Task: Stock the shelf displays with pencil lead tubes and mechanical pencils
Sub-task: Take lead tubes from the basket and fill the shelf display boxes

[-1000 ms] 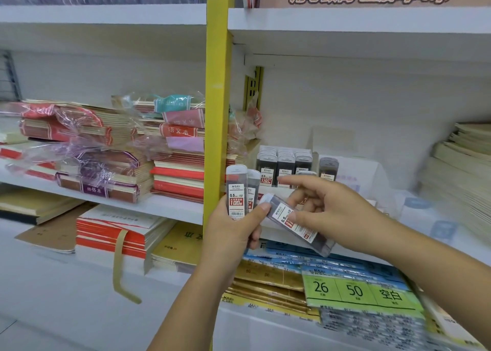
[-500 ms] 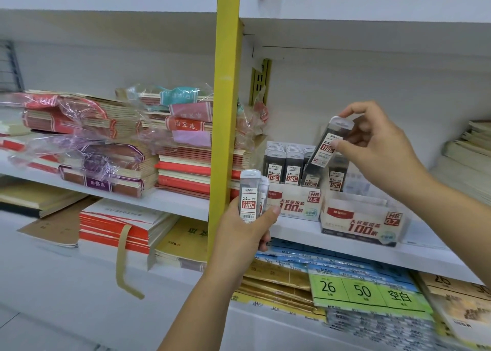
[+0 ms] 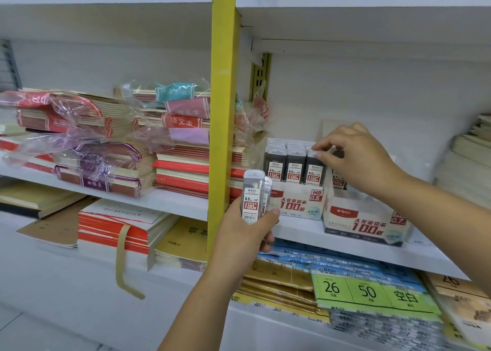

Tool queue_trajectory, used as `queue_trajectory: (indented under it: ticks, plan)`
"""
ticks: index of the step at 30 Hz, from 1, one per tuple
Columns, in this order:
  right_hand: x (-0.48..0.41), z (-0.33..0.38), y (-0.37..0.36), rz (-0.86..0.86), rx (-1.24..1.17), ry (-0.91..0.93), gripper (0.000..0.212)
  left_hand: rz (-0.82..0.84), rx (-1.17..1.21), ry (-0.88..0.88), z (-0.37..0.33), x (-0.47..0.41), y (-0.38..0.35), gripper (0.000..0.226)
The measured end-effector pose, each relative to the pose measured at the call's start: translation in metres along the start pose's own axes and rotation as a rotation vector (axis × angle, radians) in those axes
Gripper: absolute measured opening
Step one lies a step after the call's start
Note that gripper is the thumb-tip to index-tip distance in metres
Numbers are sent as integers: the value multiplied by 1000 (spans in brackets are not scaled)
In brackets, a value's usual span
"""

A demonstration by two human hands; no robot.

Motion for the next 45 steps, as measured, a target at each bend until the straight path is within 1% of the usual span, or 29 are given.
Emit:
queue_trajectory:
  ticks: [3, 6, 7, 10, 11, 15, 18, 19, 21, 23, 24, 26, 27, 28, 29, 31, 33, 34, 36, 38, 40, 42, 45]
  plan:
    - [-2, -2, -1, 10, -20, -7, 17, 12, -10, -1, 0, 0, -1, 17]
    - [-5, -6, -6, 98, -170, -73, 29, 10, -8, 8, 1, -1, 0, 19]
    - [-5, -7, -8, 132, -161, -81, 30, 9, -10, 11, 1, -1, 0, 19]
    - [-4, 0, -8, 166, 11, -17, 23, 6, -16, 11, 0, 0, -1, 19]
    - [-3, 1, -7, 164, 27, -7, 21, 5, -19, 10, 0, 0, -1, 19]
    - [-3, -5, 1, 93, -83, -67, 16, 18, -17, 14, -1, 1, -3, 21]
    - [-5, -11, -1, 104, -124, -124, 12, 34, -8, 16, -2, 2, -5, 22]
    - [-6, -9, -3, 105, -95, -104, 14, 39, -5, 18, -3, 2, -5, 22]
    - [-8, -4, -2, 68, 40, -47, 21, 54, 1, 19, -5, 3, -6, 21]
    - [-8, 1, 3, 28, 164, -40, 29, 71, 13, 15, -8, 5, -8, 20]
    - [-5, 5, 7, -1, 183, -39, 32, 78, 17, 13, -9, 5, -9, 19]
    - [6, 17, 17, -82, 101, -18, 35, 98, 15, 9, -10, 7, -10, 18]
    - [14, 25, 20, -98, -1, -7, 36, 110, 12, 8, -11, 8, -11, 19]
    - [23, 34, 19, -77, -133, -3, 37, 122, 9, 6, -12, 8, -13, 20]
    - [30, 43, 14, -18, -275, -6, 35, 135, 7, 3, -13, 9, -15, 21]
    - [43, 59, -4, 170, -507, -29, 34, 169, -2, -2, -14, 11, -20, 22]
    - [54, 65, -20, 315, -609, -81, 35, 209, -2, 0, -15, 13, -26, 21]
    - [57, 64, -21, 333, -638, -104, 29, 225, 9, 6, -15, 15, -29, 21]
    - [61, 57, -15, 293, -723, -140, 19, 228, 30, 29, -14, 16, -31, 21]
    - [65, 46, -9, 231, -821, -183, 17, 172, -4, 49, -12, 16, -26, 21]
    - [69, 38, -9, 206, -889, -228, 17, 106, -90, 29, -13, 15, -18, 21]
    - [71, 33, -9, 175, -901, -241, 16, 83, -144, -12, -14, 13, -16, 21]
    - [67, 21, 10, 22, -881, -238, 16, 63, -151, -36, -12, 12, -14, 21]
Point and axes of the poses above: each hand's wrist, its own x-axis away from the middle knuckle, its own y-axis out of the back of the hand, z = x × y, the point moved 9 cm from there along -x, towards the middle knuckle, and after that the axes turned 4 degrees about z, right-handed, at the moved point
